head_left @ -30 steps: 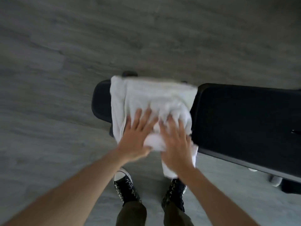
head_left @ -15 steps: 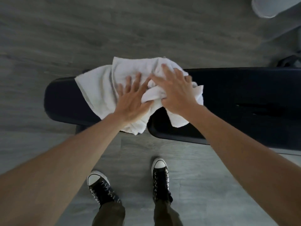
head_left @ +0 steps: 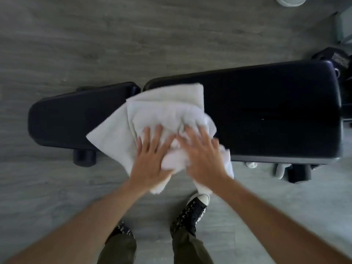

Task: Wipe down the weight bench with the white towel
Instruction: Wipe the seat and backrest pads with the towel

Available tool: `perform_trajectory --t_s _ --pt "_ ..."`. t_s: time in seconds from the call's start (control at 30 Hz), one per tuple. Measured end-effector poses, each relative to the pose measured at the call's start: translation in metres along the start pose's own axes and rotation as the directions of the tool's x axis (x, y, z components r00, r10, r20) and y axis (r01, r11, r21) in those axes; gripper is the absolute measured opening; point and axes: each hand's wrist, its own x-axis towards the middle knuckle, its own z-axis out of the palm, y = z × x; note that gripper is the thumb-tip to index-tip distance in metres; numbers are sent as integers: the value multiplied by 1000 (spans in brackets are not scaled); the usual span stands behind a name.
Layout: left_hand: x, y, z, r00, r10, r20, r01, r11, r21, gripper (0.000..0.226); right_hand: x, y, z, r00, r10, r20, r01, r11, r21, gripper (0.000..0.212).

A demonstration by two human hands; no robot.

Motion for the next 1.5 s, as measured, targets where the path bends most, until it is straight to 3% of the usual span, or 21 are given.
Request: perform_trajectory --t_s 0.1,0.2,0.27,0.37,0.47,0.53,0.63,0.77,0.87,0.97,1.03,1.13,1.2,1.3,1.4,1.5 --pt "108 6 -35 989 -146 -27 146 989 -1 85 71 32 -58 984 153 -91 -146 986 76 60" --pt "195 17 -59 977 -204 -57 202 979 -36 79 131 69 -101 948 275 -162 -252 956 147 56" --pt "196 22 -53 978 -195 -71 193 980 -41 79 130 75 -91 950 247 -192 -228 966 119 54" --pt "133 30 -31 991 -62 -115 68 997 43 85 74 59 -48 945 218 -245 -185 971 151 66" --pt "58 37 -11 996 76 -41 -73 995 66 96 1 40 -5 949 221 -223 -187 969 162 85" --pt "37 40 -7 995 100 12 -101 994 45 96 -20 33 3 959 228 -166 -195 961 194 83" --pt "81 48 -26 997 49 58 -49 999 3 89 11 55 -24 964 218 -155 -194 969 152 71" --pt "218 89 -63 996 -1 87 10 994 -111 78 96 137 -89 850 491 -192 -452 866 212 69" --pt "239 105 -59 992 50 115 -44 997 -60 83 89 151 -90 879 408 -247 -376 911 167 62" --pt "164 106 -31 979 197 52 -199 978 58 95 10 120 -46 859 407 -310 -379 913 149 85" --pt "98 108 -13 960 273 62 -276 960 43 94 -52 87 -12 857 444 -262 -402 894 200 97" --pt "57 123 -6 963 181 198 -183 983 -7 91 -87 76 5 871 447 -204 -394 883 254 98" --pt "83 140 -15 970 84 227 -61 992 -110 88 -61 103 -12 878 434 -202 -384 890 245 89" --pt "162 170 -31 998 2 71 14 974 -226 81 4 162 -58 865 441 -241 -397 893 209 69" --pt "226 189 -40 999 6 35 0 986 -169 89 47 209 -97 859 431 -277 -373 897 238 59" --pt "229 183 -23 999 36 2 -36 999 0 90 30 210 -89 871 399 -286 -356 914 193 60"
